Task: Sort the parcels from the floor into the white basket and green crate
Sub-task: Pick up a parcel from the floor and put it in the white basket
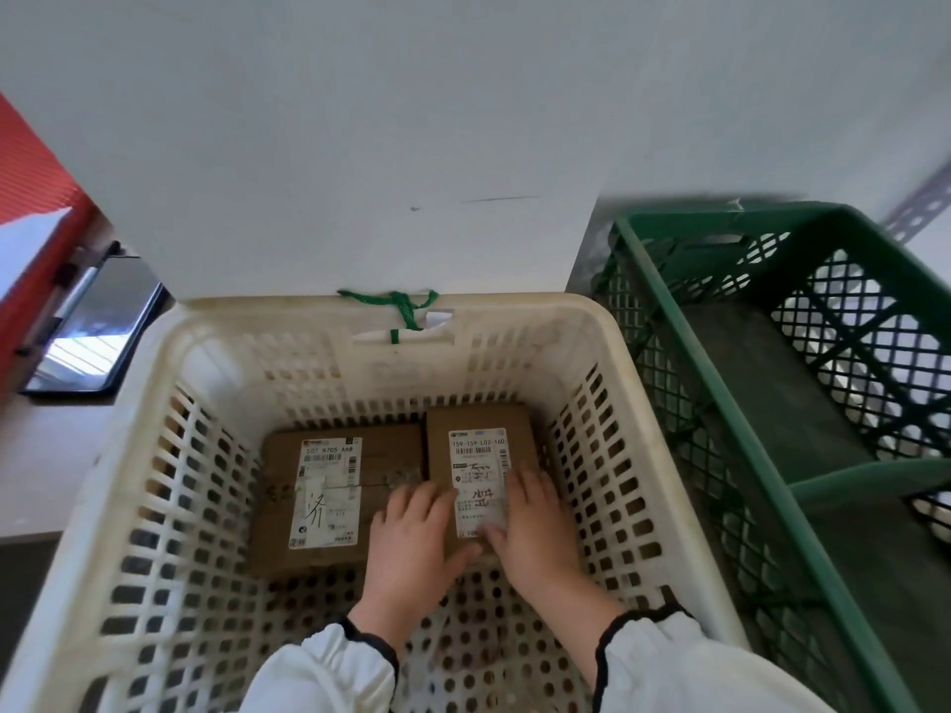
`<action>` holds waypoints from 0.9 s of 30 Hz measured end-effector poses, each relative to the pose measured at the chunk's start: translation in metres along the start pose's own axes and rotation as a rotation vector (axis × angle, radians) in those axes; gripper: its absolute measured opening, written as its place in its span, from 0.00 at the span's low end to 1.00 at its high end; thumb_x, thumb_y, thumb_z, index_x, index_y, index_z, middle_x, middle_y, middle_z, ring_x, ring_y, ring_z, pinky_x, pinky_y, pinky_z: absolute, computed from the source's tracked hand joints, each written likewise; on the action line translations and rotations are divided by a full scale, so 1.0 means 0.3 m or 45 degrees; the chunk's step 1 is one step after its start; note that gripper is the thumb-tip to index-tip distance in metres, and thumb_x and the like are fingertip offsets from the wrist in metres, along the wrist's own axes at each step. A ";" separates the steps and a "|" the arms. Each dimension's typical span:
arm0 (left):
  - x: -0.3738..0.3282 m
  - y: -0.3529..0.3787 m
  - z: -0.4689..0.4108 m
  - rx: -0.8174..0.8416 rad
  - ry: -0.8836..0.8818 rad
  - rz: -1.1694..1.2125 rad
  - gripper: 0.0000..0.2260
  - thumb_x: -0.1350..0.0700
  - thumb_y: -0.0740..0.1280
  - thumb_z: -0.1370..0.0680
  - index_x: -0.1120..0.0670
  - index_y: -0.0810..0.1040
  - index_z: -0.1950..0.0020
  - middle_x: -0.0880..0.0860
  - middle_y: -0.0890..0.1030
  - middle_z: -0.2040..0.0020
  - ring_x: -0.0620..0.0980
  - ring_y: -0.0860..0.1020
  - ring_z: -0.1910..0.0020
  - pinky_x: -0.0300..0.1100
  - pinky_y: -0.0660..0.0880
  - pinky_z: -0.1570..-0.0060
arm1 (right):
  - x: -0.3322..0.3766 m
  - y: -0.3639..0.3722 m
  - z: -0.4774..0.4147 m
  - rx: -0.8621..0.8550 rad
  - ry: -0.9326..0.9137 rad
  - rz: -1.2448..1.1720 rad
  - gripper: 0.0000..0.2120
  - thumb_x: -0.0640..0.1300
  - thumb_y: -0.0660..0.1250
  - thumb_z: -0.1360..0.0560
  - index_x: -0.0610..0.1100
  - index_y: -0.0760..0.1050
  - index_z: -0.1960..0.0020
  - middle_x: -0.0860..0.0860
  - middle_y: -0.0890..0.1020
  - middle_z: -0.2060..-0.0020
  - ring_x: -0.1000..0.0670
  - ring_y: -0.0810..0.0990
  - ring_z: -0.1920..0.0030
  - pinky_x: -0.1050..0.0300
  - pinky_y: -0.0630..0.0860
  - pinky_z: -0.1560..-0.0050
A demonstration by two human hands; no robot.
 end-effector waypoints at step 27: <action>0.066 -0.262 0.430 0.534 -0.271 -0.088 0.30 0.37 0.54 0.22 0.45 0.51 0.22 0.48 0.62 0.25 0.54 0.61 0.28 0.51 0.67 0.34 | 0.114 -0.160 0.434 0.427 -0.190 0.194 0.30 0.54 0.57 0.21 0.47 0.52 0.23 0.51 0.44 0.23 0.46 0.48 0.24 0.46 0.58 0.27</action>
Point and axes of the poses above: each hand's wrist, its own z-axis away from the middle knuckle, its own y-axis out of the palm, x = y × z, the point moved 6 cm from there along -z, towards the middle knuckle
